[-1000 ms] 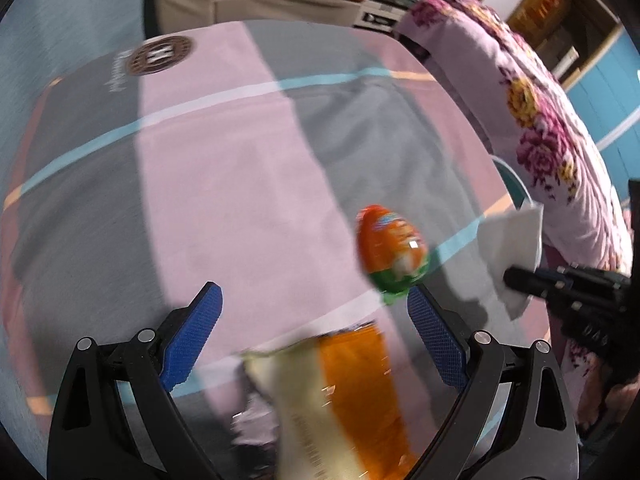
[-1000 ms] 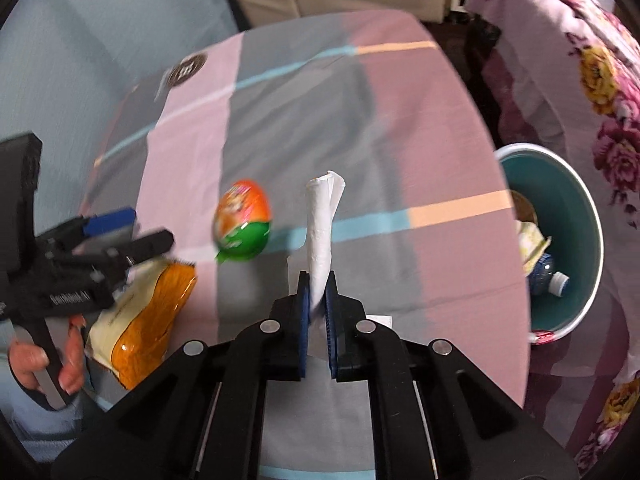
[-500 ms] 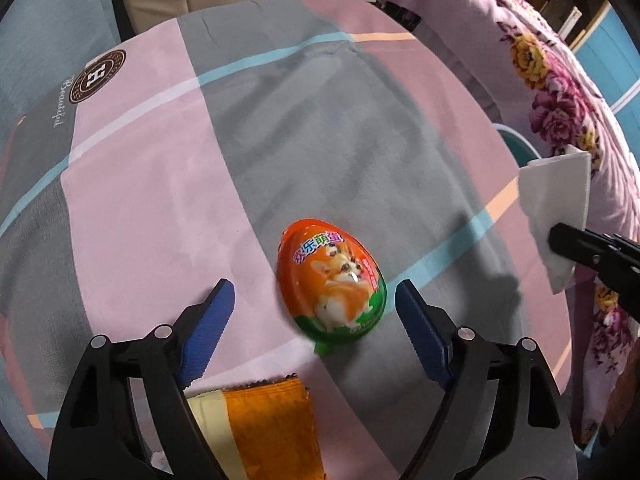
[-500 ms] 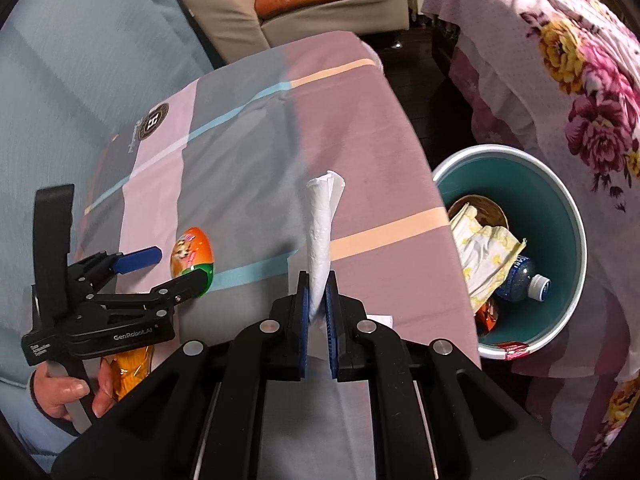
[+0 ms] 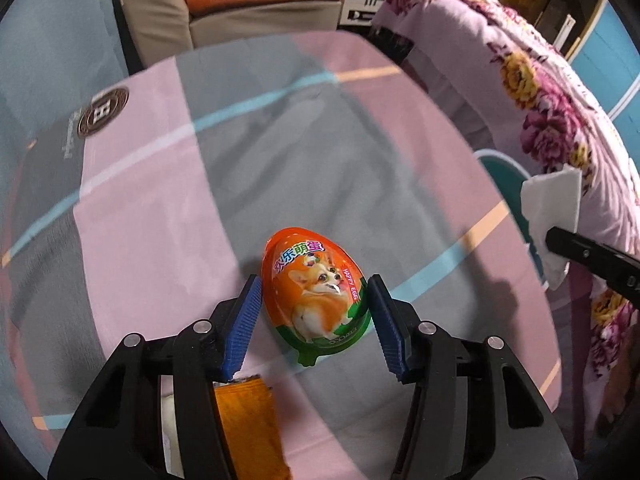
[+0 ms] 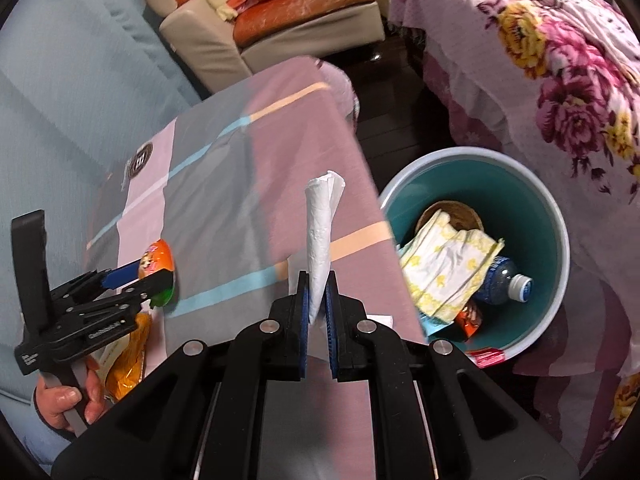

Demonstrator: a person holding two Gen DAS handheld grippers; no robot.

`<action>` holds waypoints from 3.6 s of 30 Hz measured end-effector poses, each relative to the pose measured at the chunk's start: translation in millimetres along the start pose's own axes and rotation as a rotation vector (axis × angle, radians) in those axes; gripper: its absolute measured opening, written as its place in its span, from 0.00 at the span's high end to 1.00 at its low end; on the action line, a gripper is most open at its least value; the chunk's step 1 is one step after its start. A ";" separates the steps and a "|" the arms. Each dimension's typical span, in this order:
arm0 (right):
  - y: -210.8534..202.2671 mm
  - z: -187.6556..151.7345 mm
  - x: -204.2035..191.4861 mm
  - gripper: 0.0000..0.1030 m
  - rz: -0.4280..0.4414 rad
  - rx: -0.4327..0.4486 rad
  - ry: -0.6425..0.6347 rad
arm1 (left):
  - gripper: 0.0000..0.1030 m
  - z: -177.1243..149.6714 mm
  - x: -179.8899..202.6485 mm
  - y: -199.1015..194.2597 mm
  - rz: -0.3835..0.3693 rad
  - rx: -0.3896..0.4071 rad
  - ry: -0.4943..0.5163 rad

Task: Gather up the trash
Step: 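Carry the egg toy and white tissue over the bin with both tools, then open the left tool to drop the egg toy into the bin, then open the right tool to drop the white tissue into the bin, then move both tools to the table and grasp the orange snack bag with left tool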

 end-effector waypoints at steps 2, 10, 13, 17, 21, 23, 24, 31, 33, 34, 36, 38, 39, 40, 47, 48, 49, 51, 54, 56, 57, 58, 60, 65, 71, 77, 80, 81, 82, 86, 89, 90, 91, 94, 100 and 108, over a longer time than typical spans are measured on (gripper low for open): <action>-9.2 7.0 12.2 0.92 -0.004 0.025 0.023 | 0.46 9.0 12.6 -7.0 -0.017 0.020 0.015; -47.3 26.0 74.6 0.92 -0.047 0.112 0.120 | 0.46 47.0 82.7 -14.6 -0.093 0.071 0.101; -57.3 28.9 92.5 0.92 -0.058 0.135 0.150 | 0.46 58.8 111.7 -11.5 -0.112 0.078 0.149; -62.6 30.8 111.3 0.92 -0.062 0.149 0.186 | 0.46 68.4 145.7 -3.4 -0.137 0.072 0.198; -60.7 29.9 123.5 0.92 -0.064 0.150 0.208 | 0.46 72.8 178.1 10.1 -0.154 0.051 0.249; -59.5 30.2 131.4 0.92 -0.067 0.149 0.219 | 0.46 73.7 192.0 17.2 -0.160 0.040 0.272; -58.8 30.0 135.0 0.92 -0.069 0.146 0.223 | 0.46 74.0 196.0 19.8 -0.161 0.036 0.279; -57.1 32.3 158.1 0.92 -0.079 0.134 0.244 | 0.46 73.5 227.1 44.2 -0.183 -0.009 0.317; -56.7 33.3 162.7 0.92 -0.081 0.133 0.250 | 0.46 72.4 233.1 49.6 -0.188 -0.021 0.326; -56.2 33.6 164.6 0.92 -0.081 0.132 0.253 | 0.46 71.5 235.2 51.6 -0.190 -0.026 0.330; -55.9 32.8 168.2 0.92 -0.081 0.131 0.260 | 0.46 70.0 241.0 56.7 -0.193 -0.037 0.339; -54.3 32.5 171.8 0.92 -0.080 0.127 0.268 | 0.46 68.7 243.5 59.1 -0.196 -0.044 0.345; -53.8 32.2 173.6 0.92 -0.080 0.126 0.271 | 0.46 68.3 244.8 60.4 -0.196 -0.047 0.347; -53.1 32.2 175.1 0.92 -0.080 0.125 0.273 | 0.46 68.2 245.9 61.7 -0.197 -0.050 0.349; -54.0 34.5 175.9 0.92 -0.075 0.124 0.274 | 0.44 67.5 254.7 66.4 -0.214 -0.070 0.363; -54.5 35.4 175.6 0.92 -0.075 0.124 0.273 | 0.40 66.8 256.1 66.5 -0.217 -0.072 0.367; -55.0 35.8 174.8 0.92 -0.075 0.125 0.272 | 0.32 66.4 256.8 66.3 -0.220 -0.072 0.369; -55.2 35.7 173.9 0.92 -0.075 0.124 0.270 | 0.25 66.1 256.3 65.2 -0.219 -0.065 0.366; -53.8 35.2 172.0 0.91 -0.076 0.119 0.266 | 0.24 66.9 252.9 64.4 -0.214 -0.065 0.358; -52.5 34.7 170.1 0.90 -0.076 0.116 0.263 | 0.24 66.9 247.2 63.9 -0.213 -0.071 0.340; -51.0 35.5 169.4 0.90 -0.077 0.113 0.261 | 0.21 66.7 245.1 63.9 -0.212 -0.073 0.333; -50.3 35.4 168.3 0.90 -0.077 0.111 0.258 | 0.15 66.4 242.4 63.5 -0.210 -0.076 0.326; -48.3 35.5 165.5 0.90 -0.078 0.106 0.253 | 0.12 66.1 235.1 61.3 -0.200 -0.069 0.311; -41.9 36.8 159.8 0.90 -0.085 0.092 0.236 | 0.12 61.9 220.5 58.5 -0.197 -0.075 0.279; -31.8 38.3 149.3 0.90 -0.100 0.067 0.202 | 0.12 56.7 206.0 54.2 -0.201 -0.076 0.245; -21.6 39.4 138.3 0.90 -0.118 0.046 0.174 | 0.12 53.9 193.6 49.0 -0.208 -0.070 0.229; -18.5 39.6 132.5 0.89 -0.123 0.039 0.161 | 0.12 52.9 187.7 46.4 -0.216 -0.069 0.219; -17.1 39.8 130.9 0.89 -0.127 0.036 0.156 | 0.12 52.6 186.0 45.9 -0.219 -0.070 0.216; -15.8 39.8 129.8 0.86 -0.129 0.032 0.153 | 0.12 52.2 184.6 45.3 -0.221 -0.070 0.213; -13.3 40.9 126.6 0.55 -0.151 0.032 0.146 | 0.12 48.5 174.7 41.6 -0.227 -0.071 0.204; -13.5 40.4 121.8 0.49 -0.162 0.032 0.142 | 0.12 47.2 167.8 39.5 -0.230 -0.068 0.194; -13.7 40.1 120.5 0.46 -0.167 0.032 0.142 | 0.12 46.9 165.2 39.0 -0.230 -0.068 0.188; -14.6 40.1 118.8 0.41 -0.173 0.034 0.139 | 0.12 46.3 162.7 38.2 -0.232 -0.068 0.182; -18.8 38.8 113.1 0.30 -0.187 0.038 0.128 | 0.11 43.7 155.3 34.7 -0.238 -0.064 0.169; -23.9 28.5 99.8 0.28 -0.193 0.027 0.133 | 0.10 36.7 140.8 23.3 -0.238 -0.054 0.155; -37.6 16.0 64.3 0.26 -0.184 0.029 0.087 | 0.10 22.4 118.3 1.2 -0.224 -0.033 0.135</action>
Point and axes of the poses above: each gripper's, at about its wrist camera, not at the fingertips, and y roughly the way its jaws point, x to its right, z to its top, the point moved 10 cm from there along y, roughly the way its jaws point, and after that the axes turned 4 degrees about y, right-handed, at the moved point
